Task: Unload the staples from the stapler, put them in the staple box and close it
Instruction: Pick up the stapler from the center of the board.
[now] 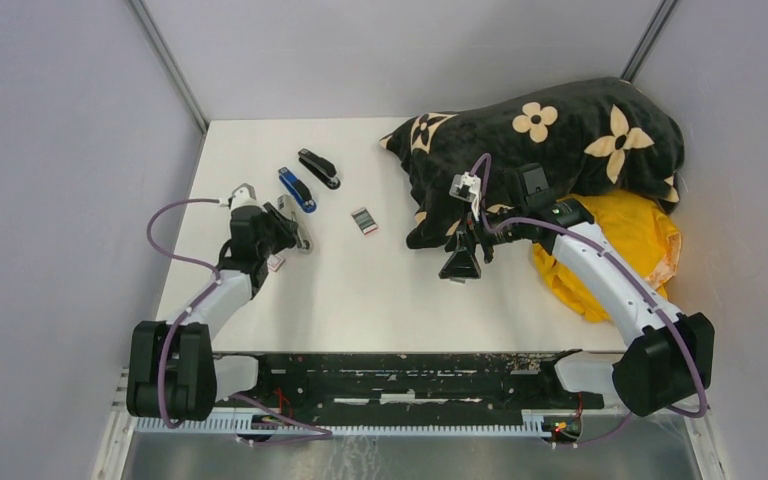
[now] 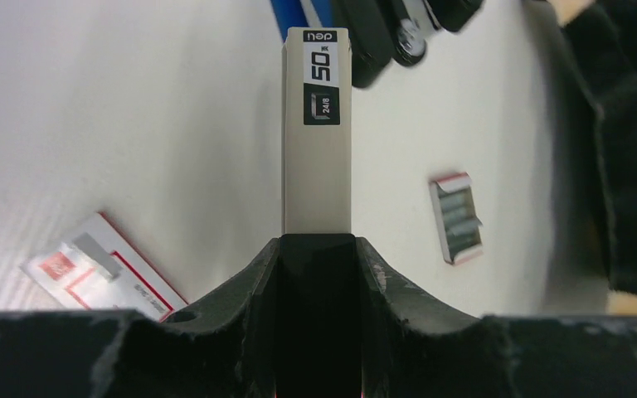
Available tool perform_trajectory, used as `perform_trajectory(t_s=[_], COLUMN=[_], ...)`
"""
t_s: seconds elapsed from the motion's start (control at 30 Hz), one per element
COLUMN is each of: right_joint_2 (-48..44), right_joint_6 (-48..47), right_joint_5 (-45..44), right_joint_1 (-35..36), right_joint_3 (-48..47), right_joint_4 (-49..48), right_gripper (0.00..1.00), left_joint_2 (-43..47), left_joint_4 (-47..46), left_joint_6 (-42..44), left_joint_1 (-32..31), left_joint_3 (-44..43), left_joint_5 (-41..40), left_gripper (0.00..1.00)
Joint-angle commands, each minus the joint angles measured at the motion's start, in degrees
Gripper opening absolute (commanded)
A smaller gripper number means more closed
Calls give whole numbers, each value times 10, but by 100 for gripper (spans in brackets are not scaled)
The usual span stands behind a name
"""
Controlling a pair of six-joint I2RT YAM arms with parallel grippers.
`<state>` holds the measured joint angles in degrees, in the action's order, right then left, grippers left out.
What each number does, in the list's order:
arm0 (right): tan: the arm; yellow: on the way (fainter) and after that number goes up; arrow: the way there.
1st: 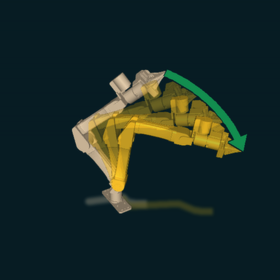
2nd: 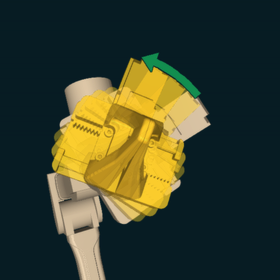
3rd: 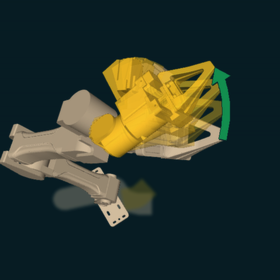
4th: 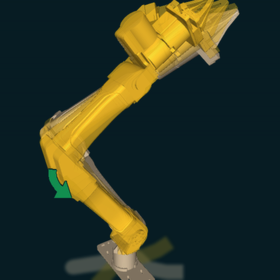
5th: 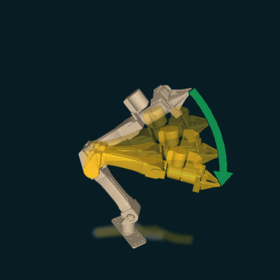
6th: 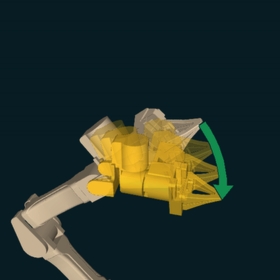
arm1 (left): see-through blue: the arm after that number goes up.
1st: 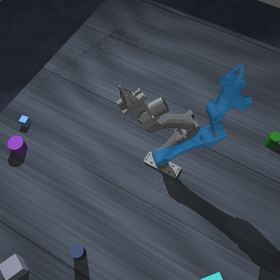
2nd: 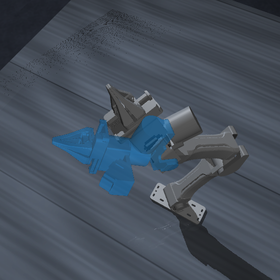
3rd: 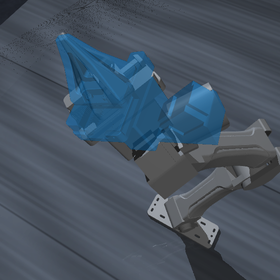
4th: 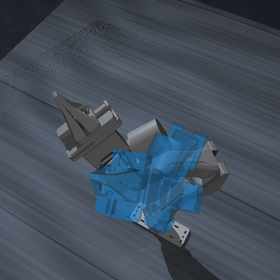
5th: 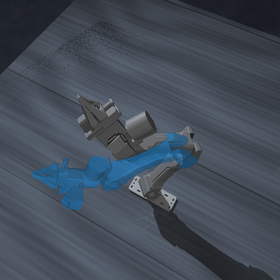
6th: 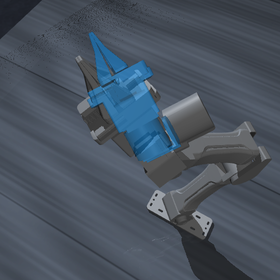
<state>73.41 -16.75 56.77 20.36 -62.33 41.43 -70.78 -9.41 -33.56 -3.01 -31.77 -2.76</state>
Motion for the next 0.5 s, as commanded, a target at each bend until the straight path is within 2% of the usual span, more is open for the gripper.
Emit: perform_trajectory(t_s=[0.0,0.2,0.47], right_joint_2=[5,3,-3], right_joint_6=[-5,-10,-22], right_joint_5=[28,38,48], right_joint_1=[-7,-12,-20], right_joint_3=[1,2,-2], right_joint_4=[-9,-8,2], right_gripper=[91,91,91], left_joint_2=[55,83,122], left_joint_4=[-150,-206,-310], left_joint_6=[5,-8,-55], left_joint_1=[-18,-63,-93], left_joint_3=[30,78,160], left_joint_5=[96,125,172], left_gripper=[3,3,3])
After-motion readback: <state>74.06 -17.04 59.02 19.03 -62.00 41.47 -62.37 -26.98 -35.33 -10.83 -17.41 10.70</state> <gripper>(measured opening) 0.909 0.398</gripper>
